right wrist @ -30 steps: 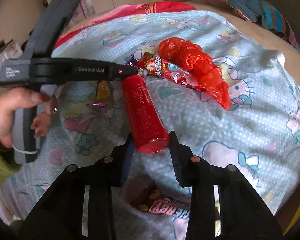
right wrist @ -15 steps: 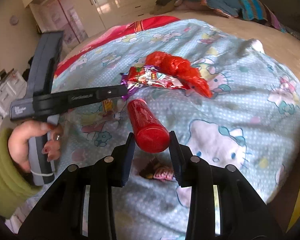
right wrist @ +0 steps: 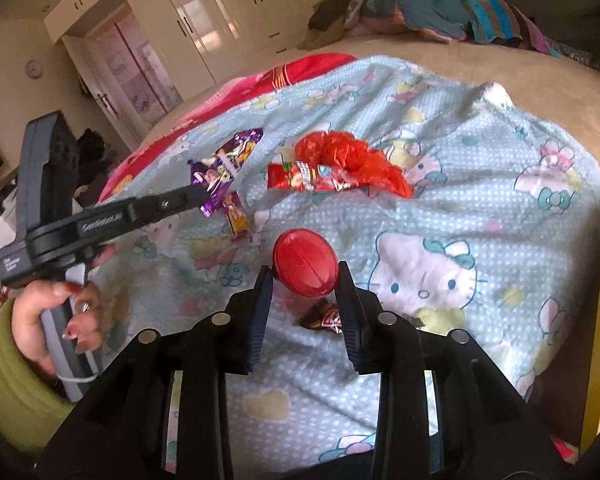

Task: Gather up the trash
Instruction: 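Carry the red tube and purple wrapper over the yellow-rimmed bin, then open both grippers to drop the wrapper and red tube into the bin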

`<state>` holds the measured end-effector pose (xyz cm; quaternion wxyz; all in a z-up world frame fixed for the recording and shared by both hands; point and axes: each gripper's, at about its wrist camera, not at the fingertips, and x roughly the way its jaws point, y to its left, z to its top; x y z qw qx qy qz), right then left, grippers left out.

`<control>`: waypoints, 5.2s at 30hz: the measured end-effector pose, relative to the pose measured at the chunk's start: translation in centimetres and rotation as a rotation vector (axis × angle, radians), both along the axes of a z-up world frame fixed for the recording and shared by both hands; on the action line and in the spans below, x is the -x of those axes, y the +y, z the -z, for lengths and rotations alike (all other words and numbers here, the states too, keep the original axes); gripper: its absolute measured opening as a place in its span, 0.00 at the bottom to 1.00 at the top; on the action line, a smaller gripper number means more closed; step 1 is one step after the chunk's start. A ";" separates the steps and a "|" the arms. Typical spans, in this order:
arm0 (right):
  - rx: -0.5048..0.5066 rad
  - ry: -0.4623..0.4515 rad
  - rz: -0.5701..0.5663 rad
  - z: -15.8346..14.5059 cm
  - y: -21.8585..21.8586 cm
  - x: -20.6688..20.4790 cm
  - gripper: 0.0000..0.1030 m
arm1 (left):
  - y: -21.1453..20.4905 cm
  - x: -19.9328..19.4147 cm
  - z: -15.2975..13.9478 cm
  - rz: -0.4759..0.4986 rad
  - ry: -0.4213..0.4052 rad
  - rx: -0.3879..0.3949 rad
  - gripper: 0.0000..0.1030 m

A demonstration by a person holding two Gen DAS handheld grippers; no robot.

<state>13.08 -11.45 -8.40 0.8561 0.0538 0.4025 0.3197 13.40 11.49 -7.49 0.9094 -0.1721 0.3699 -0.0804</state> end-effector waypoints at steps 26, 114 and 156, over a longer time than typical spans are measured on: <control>-0.141 -0.122 0.266 -5.5 -10.8 -0.7 0.23 | -9.0 1.5 -4.4 0.209 -0.083 -0.016 0.08; -0.117 -0.074 0.885 -0.8 -34.3 3.6 0.23 | -35.1 3.5 2.1 0.751 0.056 -0.180 0.08; -0.048 -0.155 0.719 -3.3 -26.6 3.8 0.69 | -25.3 3.2 -4.2 0.325 -0.192 -0.210 0.94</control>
